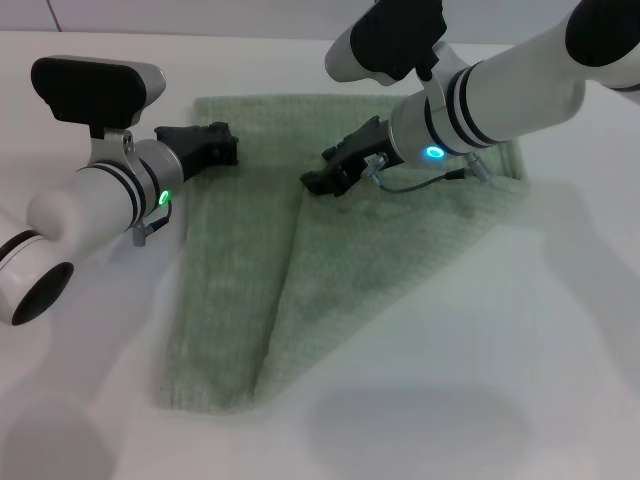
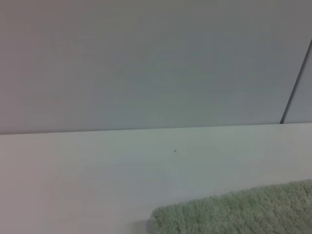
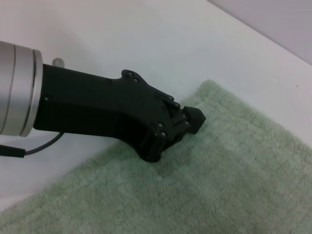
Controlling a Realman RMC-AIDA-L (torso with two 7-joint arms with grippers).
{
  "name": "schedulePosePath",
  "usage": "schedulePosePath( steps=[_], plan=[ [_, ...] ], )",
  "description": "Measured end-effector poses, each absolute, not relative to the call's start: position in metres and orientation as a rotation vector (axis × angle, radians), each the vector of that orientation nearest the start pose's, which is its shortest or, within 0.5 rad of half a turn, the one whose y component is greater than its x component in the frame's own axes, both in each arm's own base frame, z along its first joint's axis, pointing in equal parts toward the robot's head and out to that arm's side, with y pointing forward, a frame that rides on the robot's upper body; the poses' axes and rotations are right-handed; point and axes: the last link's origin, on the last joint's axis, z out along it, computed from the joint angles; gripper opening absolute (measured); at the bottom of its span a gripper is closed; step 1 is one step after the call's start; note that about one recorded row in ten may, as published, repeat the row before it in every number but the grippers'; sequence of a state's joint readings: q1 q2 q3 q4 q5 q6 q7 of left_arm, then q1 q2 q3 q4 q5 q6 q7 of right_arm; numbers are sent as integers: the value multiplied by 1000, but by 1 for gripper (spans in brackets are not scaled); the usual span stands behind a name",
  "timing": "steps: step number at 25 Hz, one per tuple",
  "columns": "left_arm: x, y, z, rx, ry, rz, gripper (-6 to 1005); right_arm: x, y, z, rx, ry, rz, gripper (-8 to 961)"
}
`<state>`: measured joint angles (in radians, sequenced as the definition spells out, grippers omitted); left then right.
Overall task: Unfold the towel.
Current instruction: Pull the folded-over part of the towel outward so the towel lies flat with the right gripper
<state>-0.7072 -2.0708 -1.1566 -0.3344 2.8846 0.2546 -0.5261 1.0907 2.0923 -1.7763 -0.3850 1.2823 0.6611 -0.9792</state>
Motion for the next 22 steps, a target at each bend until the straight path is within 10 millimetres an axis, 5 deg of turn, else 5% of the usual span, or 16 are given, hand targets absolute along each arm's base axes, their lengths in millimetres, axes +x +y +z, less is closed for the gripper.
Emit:
schedulePosePath(
  steps=[22],
  plan=[
    [-274,417,-80,-1935,-961,-320,-2,136,426,-130,-2670,618,-126,419]
  ],
)
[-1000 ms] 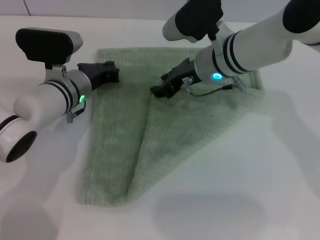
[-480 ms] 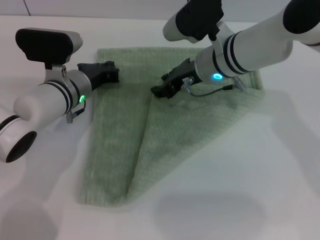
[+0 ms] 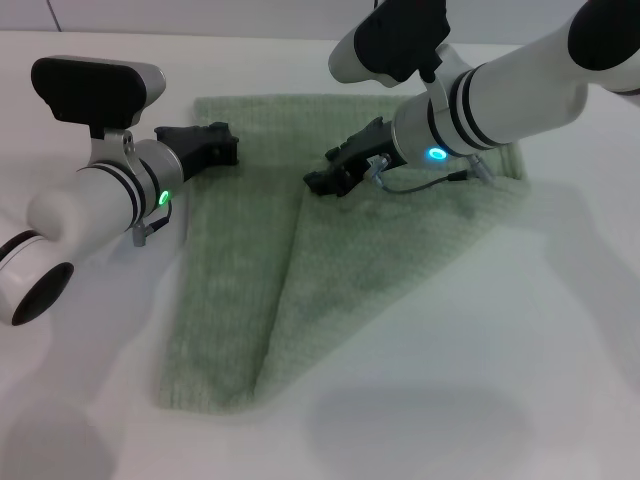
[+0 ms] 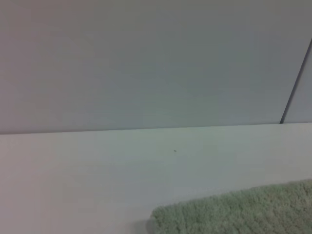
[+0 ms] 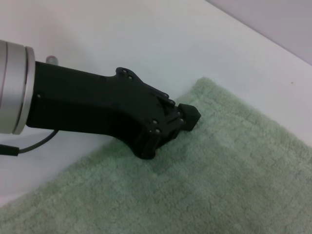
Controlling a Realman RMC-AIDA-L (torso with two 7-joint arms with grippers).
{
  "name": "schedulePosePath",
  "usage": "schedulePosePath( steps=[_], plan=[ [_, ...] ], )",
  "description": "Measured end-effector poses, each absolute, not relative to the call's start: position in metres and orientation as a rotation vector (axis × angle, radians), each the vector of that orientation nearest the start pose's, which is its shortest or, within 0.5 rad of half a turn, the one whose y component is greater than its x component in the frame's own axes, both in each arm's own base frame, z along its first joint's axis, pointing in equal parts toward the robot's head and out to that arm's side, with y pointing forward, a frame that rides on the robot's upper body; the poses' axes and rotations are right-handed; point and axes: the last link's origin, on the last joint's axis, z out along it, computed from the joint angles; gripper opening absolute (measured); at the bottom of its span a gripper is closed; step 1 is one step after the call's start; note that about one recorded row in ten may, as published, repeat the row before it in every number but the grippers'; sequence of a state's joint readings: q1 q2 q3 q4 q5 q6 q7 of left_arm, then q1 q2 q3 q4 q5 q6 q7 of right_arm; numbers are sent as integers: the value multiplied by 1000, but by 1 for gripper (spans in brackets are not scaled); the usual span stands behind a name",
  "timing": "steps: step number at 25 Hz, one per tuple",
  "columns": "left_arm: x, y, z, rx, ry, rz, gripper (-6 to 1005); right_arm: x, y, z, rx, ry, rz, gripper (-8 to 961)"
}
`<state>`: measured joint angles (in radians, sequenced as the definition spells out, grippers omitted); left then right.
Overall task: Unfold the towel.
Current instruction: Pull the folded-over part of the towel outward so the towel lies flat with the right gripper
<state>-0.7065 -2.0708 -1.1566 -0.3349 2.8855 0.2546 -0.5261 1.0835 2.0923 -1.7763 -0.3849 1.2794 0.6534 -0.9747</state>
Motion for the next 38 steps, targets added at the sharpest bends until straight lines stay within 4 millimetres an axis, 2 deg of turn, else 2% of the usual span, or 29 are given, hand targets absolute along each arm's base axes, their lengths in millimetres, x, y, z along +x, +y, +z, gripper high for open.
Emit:
schedulePosePath(
  steps=[11,16,22,33,38],
  plan=[
    [-275,417,-80,-1936,-962,-319,-2,138,426,-129,-2667,622,-130,406],
    [-276,416,-80,-1934,-965,-318,-1,138,426,-128,-2670,618,-134,159],
    [-277,416,-79,-1933,-965,-317,-1,137,427,-127,-2670,602,-138,36],
    [-279,415,-78,-1930,-967,-314,-2,129,422,-124,-2706,548,-115,30],
    [-280,415,-78,-1929,-968,-312,-2,125,416,-115,-2705,511,-119,30]
  ],
)
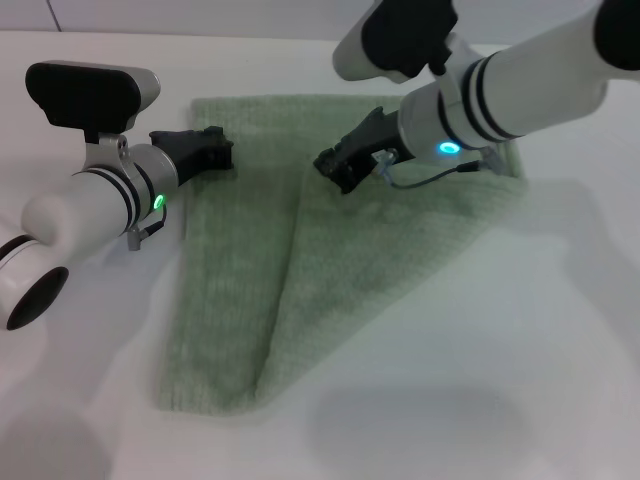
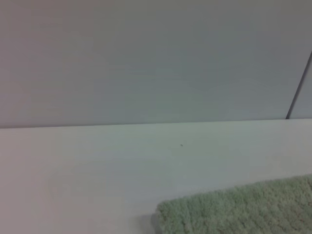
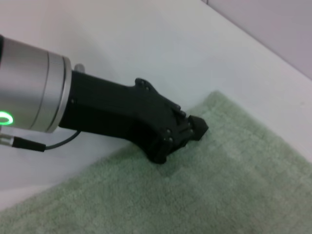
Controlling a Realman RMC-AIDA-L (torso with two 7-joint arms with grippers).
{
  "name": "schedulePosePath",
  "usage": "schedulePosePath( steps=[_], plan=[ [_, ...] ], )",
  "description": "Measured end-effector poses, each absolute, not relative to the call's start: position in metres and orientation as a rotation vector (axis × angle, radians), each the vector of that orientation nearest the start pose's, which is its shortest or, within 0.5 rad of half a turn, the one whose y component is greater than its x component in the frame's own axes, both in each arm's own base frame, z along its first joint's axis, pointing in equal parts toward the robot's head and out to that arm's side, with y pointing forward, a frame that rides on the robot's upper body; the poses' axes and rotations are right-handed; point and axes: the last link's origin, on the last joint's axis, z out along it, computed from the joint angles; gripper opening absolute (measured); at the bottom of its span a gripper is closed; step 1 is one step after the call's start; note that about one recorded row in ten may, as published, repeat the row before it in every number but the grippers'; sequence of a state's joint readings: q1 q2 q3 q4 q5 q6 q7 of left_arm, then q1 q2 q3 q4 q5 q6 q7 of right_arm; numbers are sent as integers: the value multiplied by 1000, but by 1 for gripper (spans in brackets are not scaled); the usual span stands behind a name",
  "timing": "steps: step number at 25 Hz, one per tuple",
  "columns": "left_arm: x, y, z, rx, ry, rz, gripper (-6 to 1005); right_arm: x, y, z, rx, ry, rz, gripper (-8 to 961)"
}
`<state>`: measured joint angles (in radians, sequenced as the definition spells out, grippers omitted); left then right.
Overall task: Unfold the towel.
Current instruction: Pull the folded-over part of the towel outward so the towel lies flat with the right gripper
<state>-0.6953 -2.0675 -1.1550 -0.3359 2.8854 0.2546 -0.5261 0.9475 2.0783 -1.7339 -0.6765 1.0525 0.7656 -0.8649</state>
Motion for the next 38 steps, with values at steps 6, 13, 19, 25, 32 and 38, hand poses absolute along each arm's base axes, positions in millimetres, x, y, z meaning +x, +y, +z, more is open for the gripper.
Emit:
schedulePosePath(
  steps=[6,13,19,25,32,38],
  plan=[
    [-280,415,-78,-1929,-968,-312,-1,120,406,-87,-2676,506,-89,30],
    [-280,415,-78,-1928,-968,-313,-1,108,383,-40,-2649,466,-62,30],
    [-278,416,-77,-1929,-965,-319,-2,101,357,-17,-2687,450,-116,30],
    [-281,414,-77,-1926,-970,-321,-1,90,329,-4,-2741,462,-182,30],
    [-281,414,-77,-1922,-972,-325,-2,85,303,14,-2756,486,-325,30],
    [-282,414,-76,-1920,-973,-320,-2,91,296,23,-2684,532,-413,30]
  ],
)
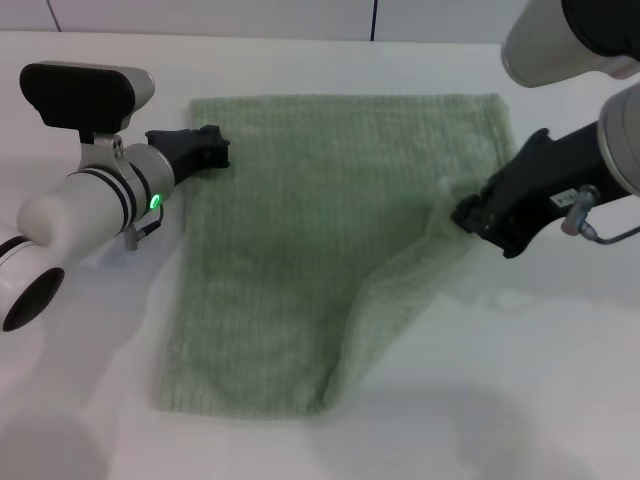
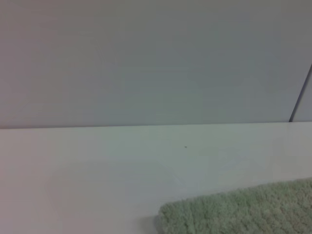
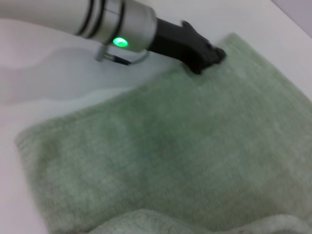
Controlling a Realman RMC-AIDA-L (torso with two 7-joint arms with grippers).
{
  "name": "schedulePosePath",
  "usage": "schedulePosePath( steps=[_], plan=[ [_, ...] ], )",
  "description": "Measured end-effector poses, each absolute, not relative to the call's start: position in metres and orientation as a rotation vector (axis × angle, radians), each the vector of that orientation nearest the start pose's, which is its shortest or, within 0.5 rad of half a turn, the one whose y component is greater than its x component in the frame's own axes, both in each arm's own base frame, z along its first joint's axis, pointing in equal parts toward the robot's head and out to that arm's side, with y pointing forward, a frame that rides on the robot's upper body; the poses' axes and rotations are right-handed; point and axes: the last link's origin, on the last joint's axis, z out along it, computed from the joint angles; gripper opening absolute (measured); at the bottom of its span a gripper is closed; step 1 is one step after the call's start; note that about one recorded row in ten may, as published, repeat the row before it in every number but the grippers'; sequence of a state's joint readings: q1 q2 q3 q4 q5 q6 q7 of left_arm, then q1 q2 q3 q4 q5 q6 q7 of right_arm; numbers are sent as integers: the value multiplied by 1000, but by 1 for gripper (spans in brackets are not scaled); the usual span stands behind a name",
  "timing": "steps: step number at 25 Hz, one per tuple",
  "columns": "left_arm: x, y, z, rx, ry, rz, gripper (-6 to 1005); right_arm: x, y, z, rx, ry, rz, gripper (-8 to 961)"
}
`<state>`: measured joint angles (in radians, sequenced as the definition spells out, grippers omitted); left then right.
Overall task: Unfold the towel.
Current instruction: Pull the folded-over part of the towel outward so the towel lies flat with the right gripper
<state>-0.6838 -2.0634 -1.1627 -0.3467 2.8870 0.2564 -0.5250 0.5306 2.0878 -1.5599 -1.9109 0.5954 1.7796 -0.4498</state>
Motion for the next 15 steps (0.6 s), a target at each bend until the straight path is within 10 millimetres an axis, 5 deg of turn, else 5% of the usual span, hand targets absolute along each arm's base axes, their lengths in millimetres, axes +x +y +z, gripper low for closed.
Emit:
schedulePosePath(
  steps=[15],
  plan=[
    [-287,414,-73,-1910,-978,-305,-2,114,277,-11,-2702,647,-663,31]
  ],
)
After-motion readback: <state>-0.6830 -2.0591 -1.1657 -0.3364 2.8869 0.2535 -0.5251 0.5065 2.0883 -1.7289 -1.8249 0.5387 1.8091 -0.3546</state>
